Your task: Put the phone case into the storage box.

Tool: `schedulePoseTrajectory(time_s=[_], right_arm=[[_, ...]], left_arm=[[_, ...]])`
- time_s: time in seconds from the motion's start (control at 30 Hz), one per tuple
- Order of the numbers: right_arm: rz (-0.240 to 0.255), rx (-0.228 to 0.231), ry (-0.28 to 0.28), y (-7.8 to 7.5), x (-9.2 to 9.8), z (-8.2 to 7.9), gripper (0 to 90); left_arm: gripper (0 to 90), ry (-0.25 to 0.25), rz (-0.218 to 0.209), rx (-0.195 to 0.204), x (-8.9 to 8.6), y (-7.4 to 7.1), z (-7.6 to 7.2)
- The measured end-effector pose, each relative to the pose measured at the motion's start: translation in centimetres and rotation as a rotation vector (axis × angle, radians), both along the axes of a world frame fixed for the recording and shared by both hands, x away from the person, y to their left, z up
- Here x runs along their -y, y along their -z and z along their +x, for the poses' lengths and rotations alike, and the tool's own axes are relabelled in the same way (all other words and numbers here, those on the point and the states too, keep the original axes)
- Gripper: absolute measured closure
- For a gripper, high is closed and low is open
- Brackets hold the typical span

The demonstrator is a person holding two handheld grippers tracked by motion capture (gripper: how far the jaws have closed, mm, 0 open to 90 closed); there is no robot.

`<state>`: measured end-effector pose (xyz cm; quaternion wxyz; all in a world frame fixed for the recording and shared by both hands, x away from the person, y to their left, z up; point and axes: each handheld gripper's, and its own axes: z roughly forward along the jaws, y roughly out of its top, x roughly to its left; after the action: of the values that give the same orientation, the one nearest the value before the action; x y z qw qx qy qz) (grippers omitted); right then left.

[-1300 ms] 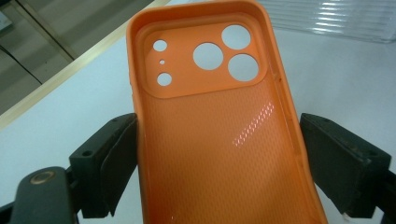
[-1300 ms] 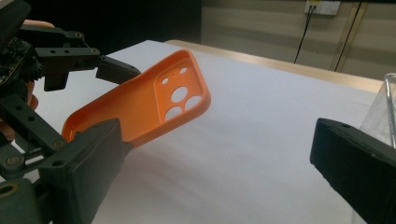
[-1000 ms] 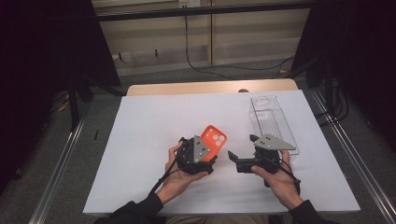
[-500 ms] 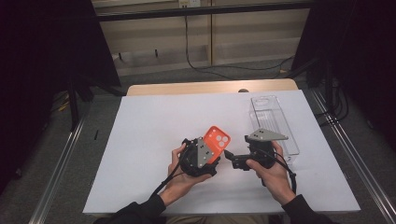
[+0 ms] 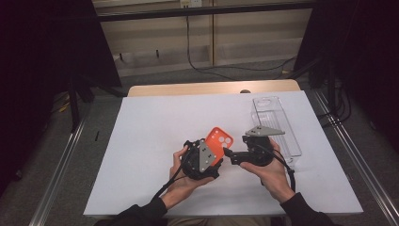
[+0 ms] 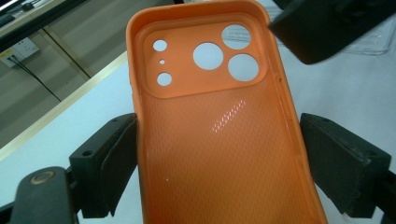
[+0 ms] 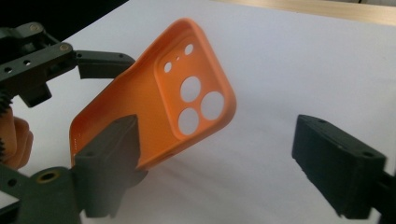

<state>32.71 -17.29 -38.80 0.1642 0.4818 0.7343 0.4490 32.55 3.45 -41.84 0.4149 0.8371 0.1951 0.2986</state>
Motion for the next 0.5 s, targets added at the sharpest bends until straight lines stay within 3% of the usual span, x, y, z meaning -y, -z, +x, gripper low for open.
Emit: schedulePoseTrajectory(time_s=[0.13, 0.5], right_arm=[[0.019, -0.026, -0.003, -0.06, 0.11, 0.20, 27.9], [0.093, -0.157, 0.032, -0.20, 0.35, 0.86, 47.2]], left_arm=[[14.2, 0.006, 0.001, 0.004, 0.09, -0.05, -0.16], [14.2, 0.006, 0.003, 0.015, 0.26, -0.12, -0.44]])
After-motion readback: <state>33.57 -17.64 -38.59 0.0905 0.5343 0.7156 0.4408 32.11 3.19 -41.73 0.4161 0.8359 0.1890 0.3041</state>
